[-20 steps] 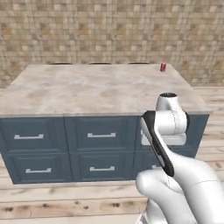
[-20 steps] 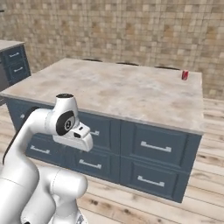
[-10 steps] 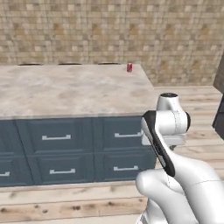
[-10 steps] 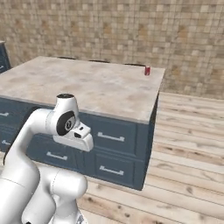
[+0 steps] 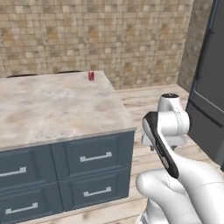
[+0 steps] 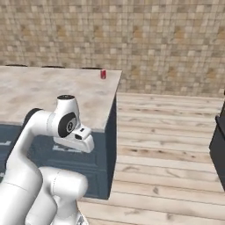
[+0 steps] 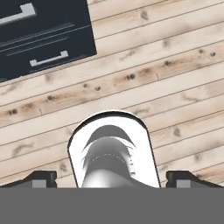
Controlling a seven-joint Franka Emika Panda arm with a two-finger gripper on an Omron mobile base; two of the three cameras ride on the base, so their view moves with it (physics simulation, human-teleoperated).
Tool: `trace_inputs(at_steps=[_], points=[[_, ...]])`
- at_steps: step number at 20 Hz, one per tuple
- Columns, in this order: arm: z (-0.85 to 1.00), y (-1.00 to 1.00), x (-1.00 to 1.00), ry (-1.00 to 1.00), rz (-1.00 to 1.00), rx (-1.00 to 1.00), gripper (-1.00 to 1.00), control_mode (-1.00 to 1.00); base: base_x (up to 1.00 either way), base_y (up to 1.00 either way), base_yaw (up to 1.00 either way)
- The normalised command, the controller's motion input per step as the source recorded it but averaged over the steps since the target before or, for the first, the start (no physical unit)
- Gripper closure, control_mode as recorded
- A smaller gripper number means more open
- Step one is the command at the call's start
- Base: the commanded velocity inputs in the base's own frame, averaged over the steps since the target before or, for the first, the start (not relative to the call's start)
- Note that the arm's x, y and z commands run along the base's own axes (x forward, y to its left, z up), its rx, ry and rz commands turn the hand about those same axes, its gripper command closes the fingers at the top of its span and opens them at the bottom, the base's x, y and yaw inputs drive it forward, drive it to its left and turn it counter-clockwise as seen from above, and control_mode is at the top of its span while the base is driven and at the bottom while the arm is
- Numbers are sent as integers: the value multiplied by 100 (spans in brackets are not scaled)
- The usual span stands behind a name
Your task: Four empty soda cans are scattered around the kitchen. Gather all the cans and cluster them next to the stove for recycling.
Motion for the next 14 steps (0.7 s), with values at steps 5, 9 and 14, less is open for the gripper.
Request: trace_inputs(at_steps=[5,9,14], points=[[0,0,0,0,0,0,-100,100,100,-23,2],[0,0,0,0,0,0,-100,100,95,-56,8],[0,0,0,0,0,0,-100,100,59,-66,19]])
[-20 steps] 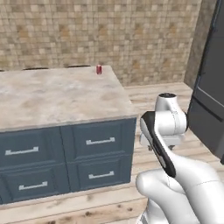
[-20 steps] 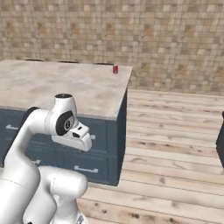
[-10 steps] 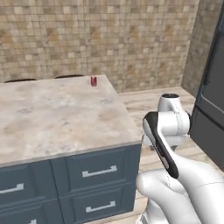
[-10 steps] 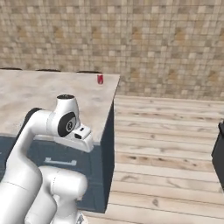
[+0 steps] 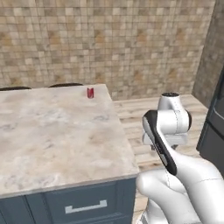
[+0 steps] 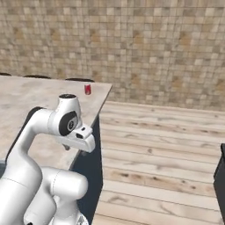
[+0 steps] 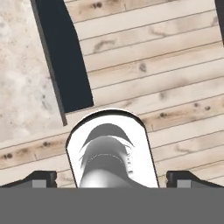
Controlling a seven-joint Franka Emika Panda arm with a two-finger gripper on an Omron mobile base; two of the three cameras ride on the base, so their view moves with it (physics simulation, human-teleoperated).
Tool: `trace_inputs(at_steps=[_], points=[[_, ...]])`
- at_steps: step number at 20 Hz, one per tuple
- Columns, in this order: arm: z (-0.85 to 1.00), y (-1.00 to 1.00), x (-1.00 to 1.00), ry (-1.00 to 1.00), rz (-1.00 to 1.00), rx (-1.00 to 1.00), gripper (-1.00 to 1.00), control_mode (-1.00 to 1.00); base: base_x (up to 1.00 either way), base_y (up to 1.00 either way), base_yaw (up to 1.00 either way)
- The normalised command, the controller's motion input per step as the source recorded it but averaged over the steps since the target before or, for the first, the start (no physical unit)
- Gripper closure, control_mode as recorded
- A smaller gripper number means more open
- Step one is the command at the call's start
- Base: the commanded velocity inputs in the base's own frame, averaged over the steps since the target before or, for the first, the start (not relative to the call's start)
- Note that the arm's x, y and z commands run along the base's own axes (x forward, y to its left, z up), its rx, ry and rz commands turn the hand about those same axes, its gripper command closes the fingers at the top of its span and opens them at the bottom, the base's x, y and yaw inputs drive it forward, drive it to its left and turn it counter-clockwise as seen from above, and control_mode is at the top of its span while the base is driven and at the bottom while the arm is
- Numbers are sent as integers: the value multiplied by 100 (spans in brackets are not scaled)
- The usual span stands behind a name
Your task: Four empty soda cans are scattered around the kitchen. Gather all the cans and cluster them next to the stove for recycling.
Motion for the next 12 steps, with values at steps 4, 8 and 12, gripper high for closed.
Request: trace_inputs(at_steps=[4,8,12], points=[[0,0,0,0,0,0,-100,100,35,-63,44],[0,0,0,0,0,0,-100,100,19,-70,50],[0,0,0,0,0,0,-100,100,26,-55,42]])
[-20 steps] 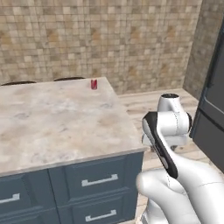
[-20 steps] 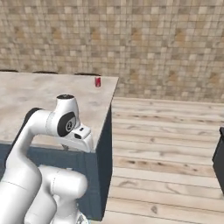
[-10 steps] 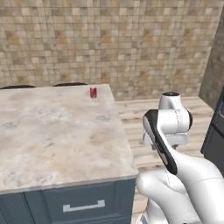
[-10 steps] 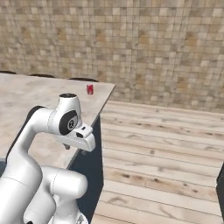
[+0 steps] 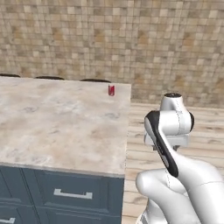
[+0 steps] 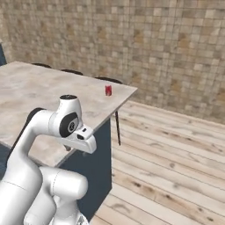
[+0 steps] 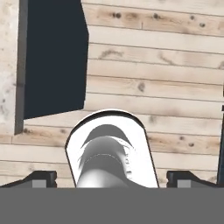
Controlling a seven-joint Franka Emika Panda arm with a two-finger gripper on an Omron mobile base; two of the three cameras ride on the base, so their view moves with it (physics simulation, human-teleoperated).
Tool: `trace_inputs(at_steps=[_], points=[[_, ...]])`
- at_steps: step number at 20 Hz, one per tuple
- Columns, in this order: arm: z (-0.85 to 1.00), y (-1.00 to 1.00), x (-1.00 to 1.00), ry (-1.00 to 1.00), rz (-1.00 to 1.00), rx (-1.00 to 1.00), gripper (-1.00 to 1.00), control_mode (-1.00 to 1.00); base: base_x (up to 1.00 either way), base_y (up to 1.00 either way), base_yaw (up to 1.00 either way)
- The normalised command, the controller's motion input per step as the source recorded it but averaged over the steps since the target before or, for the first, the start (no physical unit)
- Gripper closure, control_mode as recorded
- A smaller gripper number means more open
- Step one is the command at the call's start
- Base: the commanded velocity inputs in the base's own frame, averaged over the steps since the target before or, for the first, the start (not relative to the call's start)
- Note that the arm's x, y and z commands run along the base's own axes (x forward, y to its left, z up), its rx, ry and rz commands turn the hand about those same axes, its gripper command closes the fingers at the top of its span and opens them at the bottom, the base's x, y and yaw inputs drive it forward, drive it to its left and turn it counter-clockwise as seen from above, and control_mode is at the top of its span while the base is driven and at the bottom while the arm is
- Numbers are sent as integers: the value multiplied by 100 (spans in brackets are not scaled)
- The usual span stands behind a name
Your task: Four empty soda cans are scattered around the kitchen. Gather all the cans and cluster them next to the stove for recycling.
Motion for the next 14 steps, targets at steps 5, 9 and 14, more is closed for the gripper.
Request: trace_inputs(at_steps=[5,9,14], points=[[0,0,0,0,0,0,-100,100,3,-83,47],[0,0,0,0,0,0,-100,100,-36,-99,37],[0,0,0,0,0,0,-100,100,-31,-65,45]])
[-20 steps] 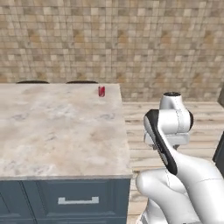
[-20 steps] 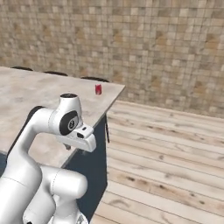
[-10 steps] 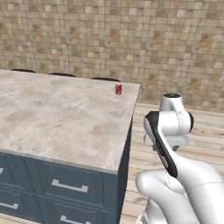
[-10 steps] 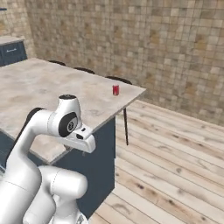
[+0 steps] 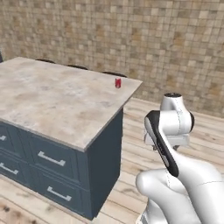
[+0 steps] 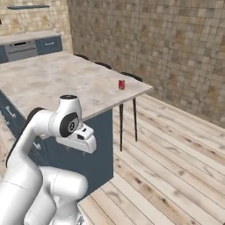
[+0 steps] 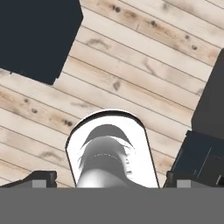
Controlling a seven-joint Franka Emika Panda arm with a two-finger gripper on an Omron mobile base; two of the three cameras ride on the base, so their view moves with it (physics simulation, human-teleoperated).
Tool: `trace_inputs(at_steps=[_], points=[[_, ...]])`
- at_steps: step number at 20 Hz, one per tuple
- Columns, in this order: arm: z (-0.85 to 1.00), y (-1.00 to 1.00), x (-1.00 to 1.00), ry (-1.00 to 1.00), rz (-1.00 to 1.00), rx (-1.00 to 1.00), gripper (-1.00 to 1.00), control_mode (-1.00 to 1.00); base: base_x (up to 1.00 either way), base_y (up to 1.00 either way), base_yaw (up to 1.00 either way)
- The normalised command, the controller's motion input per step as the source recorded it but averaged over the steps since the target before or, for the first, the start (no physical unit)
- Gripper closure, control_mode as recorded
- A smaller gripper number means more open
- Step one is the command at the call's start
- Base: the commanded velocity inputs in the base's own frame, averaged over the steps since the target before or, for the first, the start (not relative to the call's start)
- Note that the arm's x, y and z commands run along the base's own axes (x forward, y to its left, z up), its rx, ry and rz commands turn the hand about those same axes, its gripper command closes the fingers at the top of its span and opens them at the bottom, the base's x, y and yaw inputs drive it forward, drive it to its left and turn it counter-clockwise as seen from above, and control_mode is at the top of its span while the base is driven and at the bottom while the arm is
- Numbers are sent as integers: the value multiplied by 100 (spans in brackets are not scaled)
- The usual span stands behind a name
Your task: Four empty soda cans are scattered around the kitchen. Gather all the cans and cluster them next to the stove for recycling.
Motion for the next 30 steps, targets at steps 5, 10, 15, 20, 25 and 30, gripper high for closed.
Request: trace_inputs(at_steps=[5,10,15,20,25,30], points=[[0,0,0,0,0,0,-100,100,55,-44,4],[0,0,0,0,0,0,-100,100,96,-35,-10],[0,0,0,0,0,0,-100,100,100,-5,-4],[0,0,0,0,0,0,-100,100,94,-37,10],[0,0,0,0,0,0,-100,100,28,-38,42],[0,0,0,0,0,0,-100,100,0,-34,53]])
